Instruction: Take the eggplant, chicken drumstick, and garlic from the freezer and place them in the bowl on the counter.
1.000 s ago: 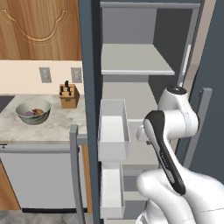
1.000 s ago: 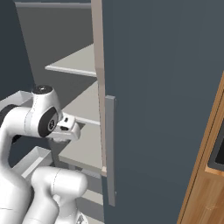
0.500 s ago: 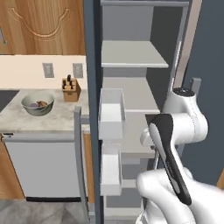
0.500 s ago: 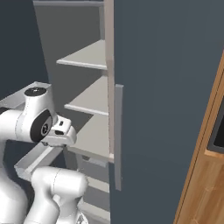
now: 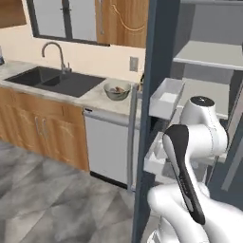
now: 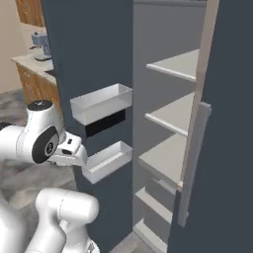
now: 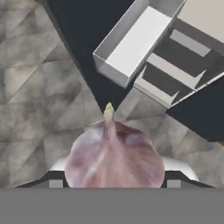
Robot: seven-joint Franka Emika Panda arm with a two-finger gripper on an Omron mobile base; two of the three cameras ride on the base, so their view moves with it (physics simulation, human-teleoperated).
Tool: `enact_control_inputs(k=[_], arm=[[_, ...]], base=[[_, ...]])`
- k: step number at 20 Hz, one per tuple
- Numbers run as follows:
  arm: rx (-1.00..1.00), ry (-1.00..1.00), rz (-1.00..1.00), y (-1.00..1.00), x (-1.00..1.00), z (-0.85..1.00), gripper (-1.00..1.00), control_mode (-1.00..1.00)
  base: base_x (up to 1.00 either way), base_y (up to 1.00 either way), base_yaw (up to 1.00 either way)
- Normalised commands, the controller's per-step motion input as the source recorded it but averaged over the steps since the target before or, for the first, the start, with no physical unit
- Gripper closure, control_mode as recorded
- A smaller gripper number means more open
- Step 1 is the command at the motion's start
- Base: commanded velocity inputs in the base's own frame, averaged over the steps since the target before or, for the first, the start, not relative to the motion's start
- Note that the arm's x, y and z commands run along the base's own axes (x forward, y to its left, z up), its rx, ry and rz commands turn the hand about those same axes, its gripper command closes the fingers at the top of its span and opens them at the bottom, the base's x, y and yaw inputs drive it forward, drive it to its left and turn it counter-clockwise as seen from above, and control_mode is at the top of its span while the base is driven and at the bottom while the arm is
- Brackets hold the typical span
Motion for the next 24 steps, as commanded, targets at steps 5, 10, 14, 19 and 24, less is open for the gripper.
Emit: enact_control_inputs(k=[5, 10, 14, 19, 24], arm=[[0.0, 0.0, 0.0, 0.0, 0.0, 0.0, 1.0, 1.0], [0.0, 0.0, 0.0, 0.0, 0.0, 0.0, 1.0, 1.0], [0.0, 0.0, 0.0, 0.0, 0.0, 0.0, 1.0, 1.0], [0.0, 0.0, 0.0, 0.0, 0.0, 0.0, 1.0, 1.0], [0.0, 0.0, 0.0, 0.0, 0.0, 0.0, 1.0, 1.0]], base=[[-0.12, 0.19, 0.99], [0.29, 0.53, 0.71], [0.99, 0.95, 0.06], [0.84, 0.97, -0.28], [0.58, 0.97, -0.48]])
